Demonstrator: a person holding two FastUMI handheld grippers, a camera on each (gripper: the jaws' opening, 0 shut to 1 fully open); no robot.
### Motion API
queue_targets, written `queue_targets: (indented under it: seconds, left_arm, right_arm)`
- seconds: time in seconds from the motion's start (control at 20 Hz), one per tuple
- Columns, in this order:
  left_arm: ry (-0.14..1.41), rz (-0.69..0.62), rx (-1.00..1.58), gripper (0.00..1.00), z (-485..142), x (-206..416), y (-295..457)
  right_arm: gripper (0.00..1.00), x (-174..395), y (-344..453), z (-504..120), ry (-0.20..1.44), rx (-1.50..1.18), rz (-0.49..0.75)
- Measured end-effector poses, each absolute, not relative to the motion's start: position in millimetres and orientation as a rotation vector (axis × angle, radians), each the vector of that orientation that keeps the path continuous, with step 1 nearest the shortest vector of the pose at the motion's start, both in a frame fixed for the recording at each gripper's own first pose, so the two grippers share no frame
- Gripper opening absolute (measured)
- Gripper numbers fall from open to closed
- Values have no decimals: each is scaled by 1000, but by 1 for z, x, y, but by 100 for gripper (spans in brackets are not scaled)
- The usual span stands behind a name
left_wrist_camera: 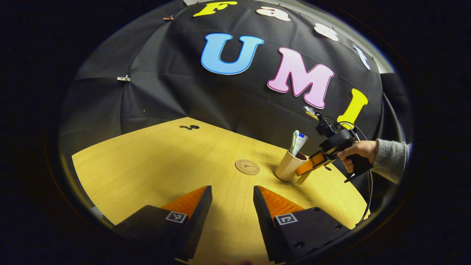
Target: Put the toothbrush and toothpaste on the desktop into the cup, then pick up the cup and place it on the coaster on the desktop.
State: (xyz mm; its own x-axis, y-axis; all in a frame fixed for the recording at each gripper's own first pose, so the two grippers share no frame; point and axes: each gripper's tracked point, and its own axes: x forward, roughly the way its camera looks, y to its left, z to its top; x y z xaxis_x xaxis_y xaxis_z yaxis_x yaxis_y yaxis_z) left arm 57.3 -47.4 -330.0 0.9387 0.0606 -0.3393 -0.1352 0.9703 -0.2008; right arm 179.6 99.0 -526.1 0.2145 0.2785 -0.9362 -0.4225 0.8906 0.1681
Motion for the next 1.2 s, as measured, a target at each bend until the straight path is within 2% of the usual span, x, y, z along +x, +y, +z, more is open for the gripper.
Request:
queue_targets:
  seconds: [0.6,1.15,1.2]
  left_arm:
    - [340,156,-251,73,-325,36,-26]
    - [344,195,-275,73,-329,36,-3]
    - [343,197,-274,72,-328,38,-2]
  right_arm:
    - [19,189,210,-518,1254,-169,656]
    - [19,192,252,-547,1288,-214,664]
    - [13,190,250,-546,1289,-222,671]
